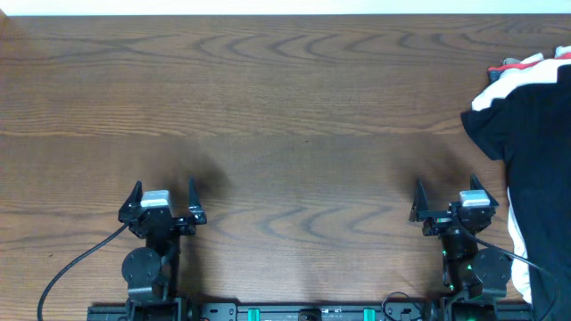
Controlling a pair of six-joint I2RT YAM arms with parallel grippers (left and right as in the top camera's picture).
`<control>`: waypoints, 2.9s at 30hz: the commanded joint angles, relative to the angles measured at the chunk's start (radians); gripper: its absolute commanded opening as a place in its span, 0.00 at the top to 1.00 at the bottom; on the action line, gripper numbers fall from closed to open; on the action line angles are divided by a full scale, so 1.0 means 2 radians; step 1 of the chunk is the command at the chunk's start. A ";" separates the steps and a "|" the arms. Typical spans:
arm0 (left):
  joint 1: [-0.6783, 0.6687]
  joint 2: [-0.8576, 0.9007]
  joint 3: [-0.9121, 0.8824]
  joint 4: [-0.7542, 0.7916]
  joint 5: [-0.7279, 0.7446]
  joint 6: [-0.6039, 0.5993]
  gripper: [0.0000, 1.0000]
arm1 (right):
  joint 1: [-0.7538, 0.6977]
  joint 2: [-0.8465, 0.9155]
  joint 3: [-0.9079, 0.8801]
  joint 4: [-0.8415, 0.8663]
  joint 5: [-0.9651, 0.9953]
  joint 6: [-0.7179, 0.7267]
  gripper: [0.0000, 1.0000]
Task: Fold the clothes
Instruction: 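Raise both grippers from rest and move the right gripper toward the clothes pile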
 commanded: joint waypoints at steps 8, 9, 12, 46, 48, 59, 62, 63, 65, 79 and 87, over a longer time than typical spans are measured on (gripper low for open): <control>0.002 0.000 -0.006 -0.021 -0.006 0.003 0.02 | 0.006 -0.001 -0.003 0.000 0.005 -0.008 0.01; 0.002 0.000 -0.006 -0.021 -0.006 0.003 0.02 | 0.006 -0.001 -0.003 0.000 0.005 -0.008 0.01; 0.002 0.000 -0.006 -0.021 -0.006 0.003 0.02 | 0.006 -0.001 -0.003 0.000 0.005 -0.008 0.01; 0.002 0.000 -0.006 -0.021 -0.006 0.003 0.02 | 0.006 -0.001 -0.003 0.000 0.005 -0.008 0.01; 0.002 0.000 -0.006 -0.021 -0.006 0.003 0.02 | 0.006 -0.001 -0.003 0.000 0.005 -0.008 0.01; 0.003 0.000 -0.006 -0.016 -0.006 0.003 0.02 | 0.006 -0.001 -0.003 0.000 0.005 -0.008 0.01; 0.002 0.000 -0.006 -0.010 0.004 -0.005 0.02 | 0.006 -0.001 -0.003 0.000 0.005 -0.008 0.01; 0.002 0.000 -0.006 -0.015 0.013 -0.013 0.02 | 0.006 -0.001 -0.003 0.000 0.005 -0.008 0.01; 0.002 0.001 -0.006 -0.018 0.021 -0.030 0.02 | 0.006 -0.001 -0.003 0.000 0.005 -0.008 0.01; 0.002 0.035 -0.004 -0.016 0.107 -0.204 0.02 | 0.006 -0.001 -0.003 0.002 -0.023 0.039 0.01; 0.002 0.096 0.010 -0.013 0.242 -0.213 0.02 | 0.006 0.015 -0.003 0.014 -0.105 0.220 0.01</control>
